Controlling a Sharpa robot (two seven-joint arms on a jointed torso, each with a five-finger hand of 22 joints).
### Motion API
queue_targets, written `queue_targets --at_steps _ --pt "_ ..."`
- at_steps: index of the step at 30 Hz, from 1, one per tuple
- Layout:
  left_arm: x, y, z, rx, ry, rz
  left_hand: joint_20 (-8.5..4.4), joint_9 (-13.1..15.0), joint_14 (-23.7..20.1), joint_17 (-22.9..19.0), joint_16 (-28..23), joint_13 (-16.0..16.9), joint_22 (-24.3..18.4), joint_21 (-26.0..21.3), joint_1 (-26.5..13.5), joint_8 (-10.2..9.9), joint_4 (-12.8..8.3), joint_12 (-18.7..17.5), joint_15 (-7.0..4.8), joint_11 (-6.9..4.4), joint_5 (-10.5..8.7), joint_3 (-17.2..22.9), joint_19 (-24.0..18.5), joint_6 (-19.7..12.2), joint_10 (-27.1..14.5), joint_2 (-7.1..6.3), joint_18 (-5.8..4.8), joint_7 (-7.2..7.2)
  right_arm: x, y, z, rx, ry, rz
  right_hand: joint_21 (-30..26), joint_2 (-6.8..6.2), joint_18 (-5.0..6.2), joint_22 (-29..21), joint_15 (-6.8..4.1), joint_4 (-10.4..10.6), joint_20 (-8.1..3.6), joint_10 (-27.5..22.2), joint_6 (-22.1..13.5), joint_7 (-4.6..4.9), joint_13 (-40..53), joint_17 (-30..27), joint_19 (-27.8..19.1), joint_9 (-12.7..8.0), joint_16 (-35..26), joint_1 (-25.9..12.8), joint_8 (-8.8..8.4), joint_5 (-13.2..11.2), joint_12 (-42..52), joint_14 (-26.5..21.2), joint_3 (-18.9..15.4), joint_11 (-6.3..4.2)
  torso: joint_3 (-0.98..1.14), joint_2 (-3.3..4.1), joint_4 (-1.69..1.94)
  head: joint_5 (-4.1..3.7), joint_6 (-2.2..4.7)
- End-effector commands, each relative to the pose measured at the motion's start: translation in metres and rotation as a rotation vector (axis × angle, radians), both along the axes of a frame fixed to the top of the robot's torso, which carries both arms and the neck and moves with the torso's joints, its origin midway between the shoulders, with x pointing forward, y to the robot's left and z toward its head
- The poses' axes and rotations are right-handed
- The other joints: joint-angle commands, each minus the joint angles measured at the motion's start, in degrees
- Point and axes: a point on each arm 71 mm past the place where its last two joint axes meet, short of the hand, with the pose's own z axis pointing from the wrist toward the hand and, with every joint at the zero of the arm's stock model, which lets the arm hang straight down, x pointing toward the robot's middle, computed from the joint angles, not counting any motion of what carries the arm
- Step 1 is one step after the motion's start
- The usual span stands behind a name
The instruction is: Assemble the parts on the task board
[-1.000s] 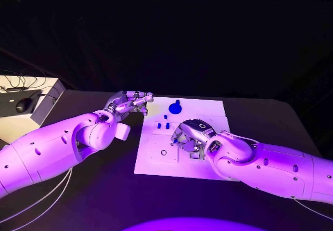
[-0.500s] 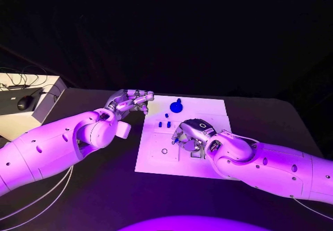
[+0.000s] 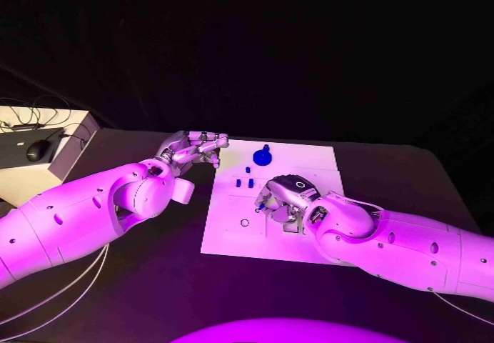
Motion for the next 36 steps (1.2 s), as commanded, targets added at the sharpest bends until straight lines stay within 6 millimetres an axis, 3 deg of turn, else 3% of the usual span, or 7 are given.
queue_targets --at_steps 1,7,28,36 --pt "-0.0005 -0.002 0.001 -0.009 -0.007 -0.01 0.41 0.05 0.09 0.09 0.04 0.05 0.05 0.3 0.08 -0.08 -0.21 -0.24 0.49 -0.11 -0.22 0.1 0.17 -0.31 -0.35 0.25 1.18 0.27 -0.0012 0.0021 -0.0013 -0.006 -0.007 0.014 -0.21 0.56 0.84 0.75 -0.08 0.11 -0.55 2.94 0.34 0.08 0.19 0.07 3.39 0.04 0.27 0.24 0.01 0.15 0.13 -0.06 0.29 -1.73 0.0 0.04 0.02 0.0 -0.13" --pt "-0.0006 -0.0017 0.001 -0.008 -0.006 -0.01 0.41 0.05 0.09 0.09 0.04 0.05 0.05 0.3 0.08 -0.08 -0.21 -0.24 0.49 -0.11 -0.22 0.1 0.17 -0.31 -0.35 0.25 1.18 0.27 -0.0032 0.0049 -0.0047 -0.002 -0.001 0.02 -0.21 0.56 0.84 0.75 -0.08 0.11 -0.55 2.94 0.34 0.08 0.19 0.07 3.39 0.04 0.27 0.24 0.01 0.15 0.13 -0.06 0.29 -1.73 0.09 0.08 0.04 0.2 -0.39" --pt "-0.0007 -0.0009 0.0006 -0.005 -0.001 -0.014 0.44 0.05 0.11 0.08 0.01 0.05 0.06 0.26 0.07 -0.07 -0.19 -0.22 0.5 -0.1 -0.22 0.14 0.19 -0.33 -0.46 0.24 1.22 0.23 -0.0037 0.0013 -0.0062 -0.005 0.001 0.009 -0.54 0.58 0.87 1.06 -0.07 0.07 -0.53 2.9 0.3 0.09 0.19 0.04 3.41 0.04 0.27 0.23 0.01 0.11 0.12 -0.08 0.36 -1.71 0.1 0.01 -0.07 0.32 -0.91" --pt "-0.0008 -0.0014 0.0005 -0.005 0.001 -0.017 0.44 0.05 0.11 0.08 0.01 0.05 0.06 0.26 0.07 -0.07 -0.19 -0.22 0.5 -0.1 -0.22 0.14 0.19 -0.33 -0.46 0.24 1.22 0.23 0.0012 0.0018 -0.0081 -0.002 -0.005 -0.004 -5.39 -0.47 1.62 -0.32 0.82 1.15 0.2 -1.3 -2.92 1.16 0.07 -2.78 2.93 -0.31 -2.39 -0.62 -0.16 -0.59 0.1 -0.82 -0.41 -0.41 0.07 0.01 -0.02 0.27 -0.99"
